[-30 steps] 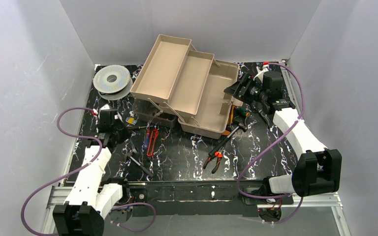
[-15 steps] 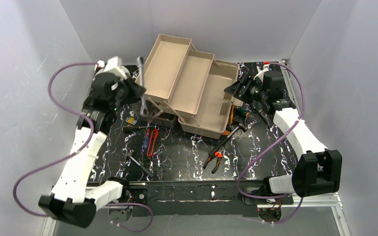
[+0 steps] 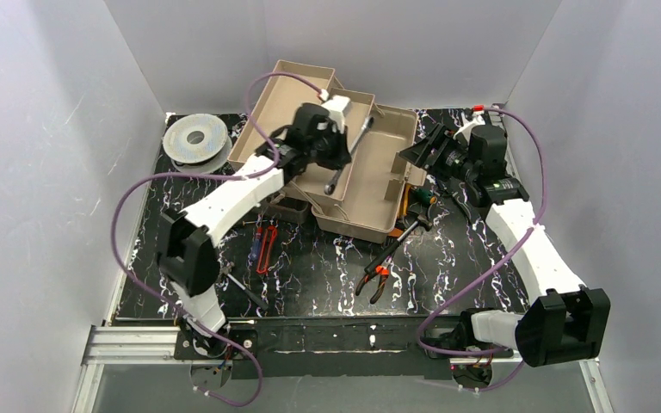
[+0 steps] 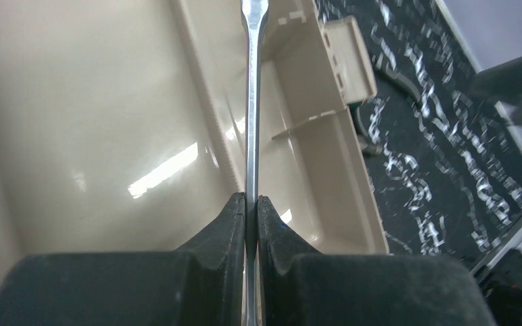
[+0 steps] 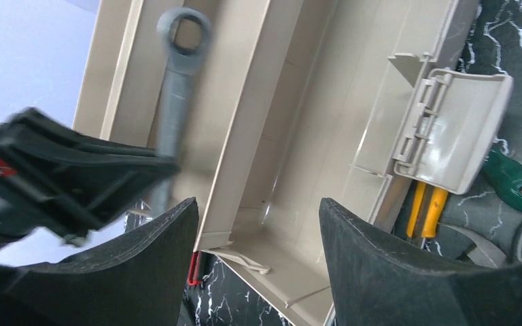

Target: Pack the tool kit

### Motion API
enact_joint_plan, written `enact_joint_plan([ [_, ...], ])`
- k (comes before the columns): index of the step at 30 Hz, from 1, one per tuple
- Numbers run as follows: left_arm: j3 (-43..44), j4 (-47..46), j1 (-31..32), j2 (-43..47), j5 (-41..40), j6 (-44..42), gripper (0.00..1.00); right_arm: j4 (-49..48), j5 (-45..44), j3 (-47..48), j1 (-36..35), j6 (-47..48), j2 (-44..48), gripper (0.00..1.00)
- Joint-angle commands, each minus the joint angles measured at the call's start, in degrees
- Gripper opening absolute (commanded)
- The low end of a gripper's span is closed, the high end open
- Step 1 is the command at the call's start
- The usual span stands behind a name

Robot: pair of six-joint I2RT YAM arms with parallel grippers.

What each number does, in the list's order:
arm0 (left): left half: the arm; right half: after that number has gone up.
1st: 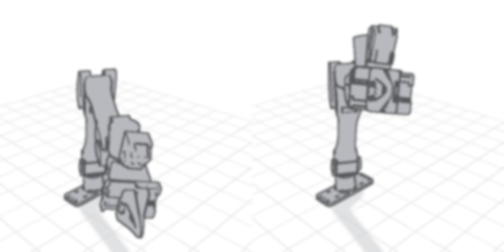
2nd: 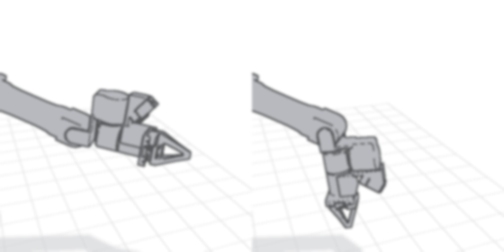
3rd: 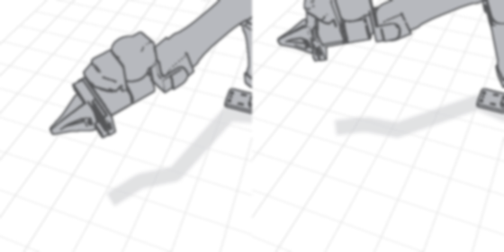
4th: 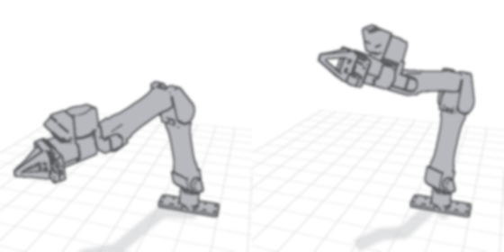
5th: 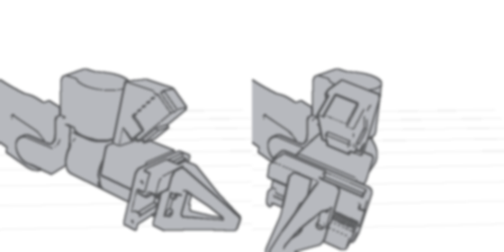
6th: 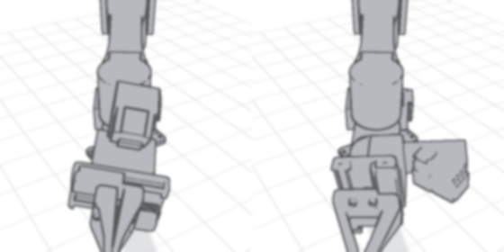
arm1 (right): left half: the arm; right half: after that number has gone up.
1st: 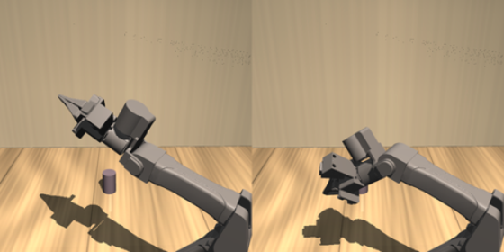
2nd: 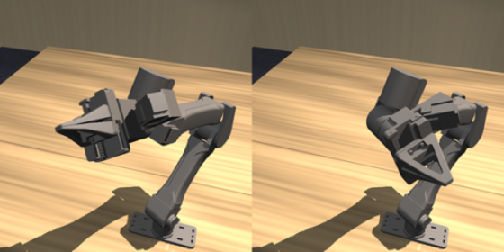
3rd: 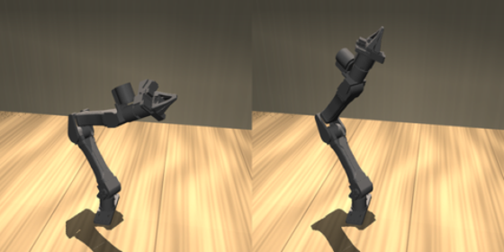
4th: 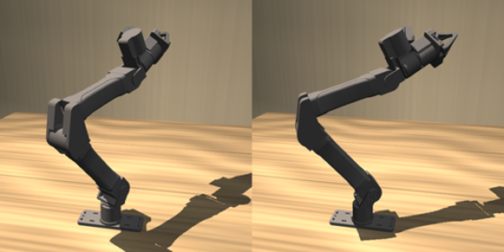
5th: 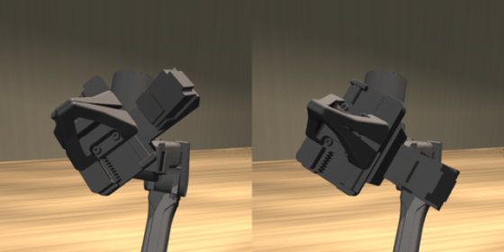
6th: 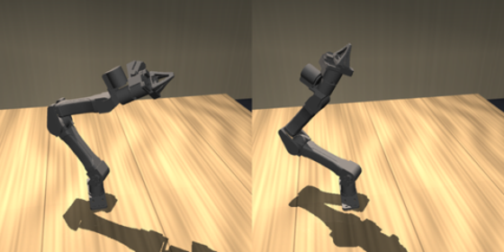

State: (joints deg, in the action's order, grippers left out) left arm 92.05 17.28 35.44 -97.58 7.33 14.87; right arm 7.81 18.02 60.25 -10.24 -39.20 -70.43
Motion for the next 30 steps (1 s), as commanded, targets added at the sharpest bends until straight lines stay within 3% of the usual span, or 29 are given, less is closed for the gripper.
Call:
enact_joint_plan([
  [1,5.1,-3.2,2.5,-4.7,1.4,-4.8,0.00,3.5,-4.9,1.4,0.3,1.6,2.6,0.73],
  [12,12.7,-3.5,5.1,-13.4,1.4,0.8,0.00,8.1,-12.3,-1.0,0.9,4.8,8.0,0.73],
  [18,15.2,1.8,8.3,-13.8,-13.3,0.0,0.00,8.3,-12.6,-1.6,1.0,5.0,8.8,0.73],
  [22,15.3,2.3,9.4,-15.3,-20.7,5.4,0.00,7.9,-12.2,-1.9,1.0,4.5,8.6,0.73],
  [30,14.4,-0.4,11.1,-18.5,-27.1,9.9,0.00,8.0,-11.6,-2.1,1.0,4.4,8.4,0.73],
])
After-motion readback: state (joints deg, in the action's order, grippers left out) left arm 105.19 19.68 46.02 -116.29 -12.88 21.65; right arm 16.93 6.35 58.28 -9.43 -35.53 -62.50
